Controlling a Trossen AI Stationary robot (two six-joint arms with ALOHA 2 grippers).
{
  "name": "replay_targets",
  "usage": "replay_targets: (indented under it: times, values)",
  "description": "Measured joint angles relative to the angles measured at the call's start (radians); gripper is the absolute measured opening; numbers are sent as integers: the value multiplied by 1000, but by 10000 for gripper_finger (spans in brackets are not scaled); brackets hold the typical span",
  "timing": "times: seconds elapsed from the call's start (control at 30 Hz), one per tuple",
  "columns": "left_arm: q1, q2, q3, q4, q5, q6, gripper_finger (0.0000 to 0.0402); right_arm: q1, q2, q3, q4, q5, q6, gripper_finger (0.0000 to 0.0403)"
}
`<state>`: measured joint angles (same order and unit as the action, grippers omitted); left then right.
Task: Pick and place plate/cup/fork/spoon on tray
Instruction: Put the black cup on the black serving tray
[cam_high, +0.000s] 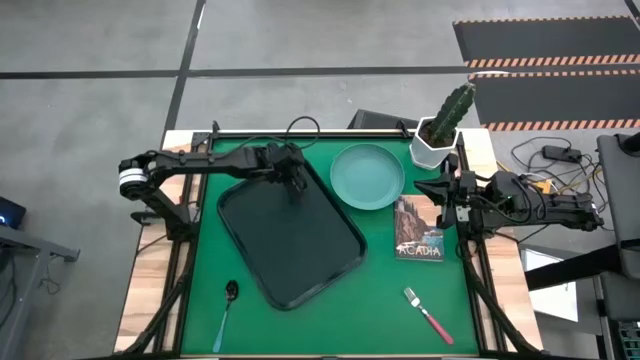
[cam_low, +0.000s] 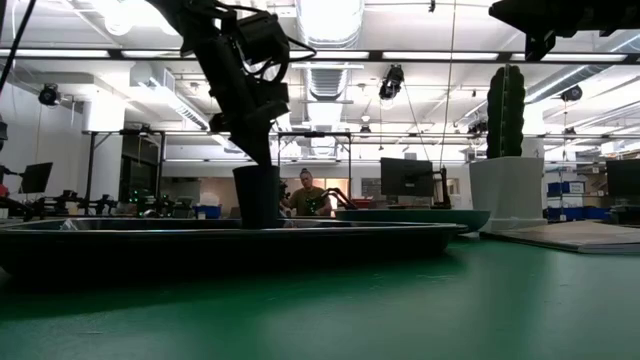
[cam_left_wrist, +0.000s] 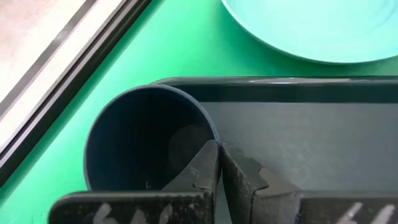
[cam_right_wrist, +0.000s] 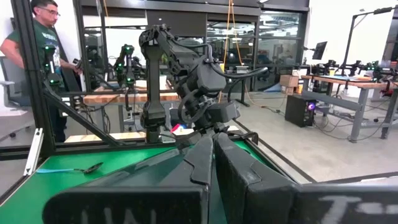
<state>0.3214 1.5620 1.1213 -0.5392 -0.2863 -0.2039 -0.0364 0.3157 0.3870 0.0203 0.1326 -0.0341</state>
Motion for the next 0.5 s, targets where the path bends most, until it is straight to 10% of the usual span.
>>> replay_targets:
  times: [0.5]
  values:
    - [6,-1,0,0,22,0,0,0,0,0,-2,0,0,9]
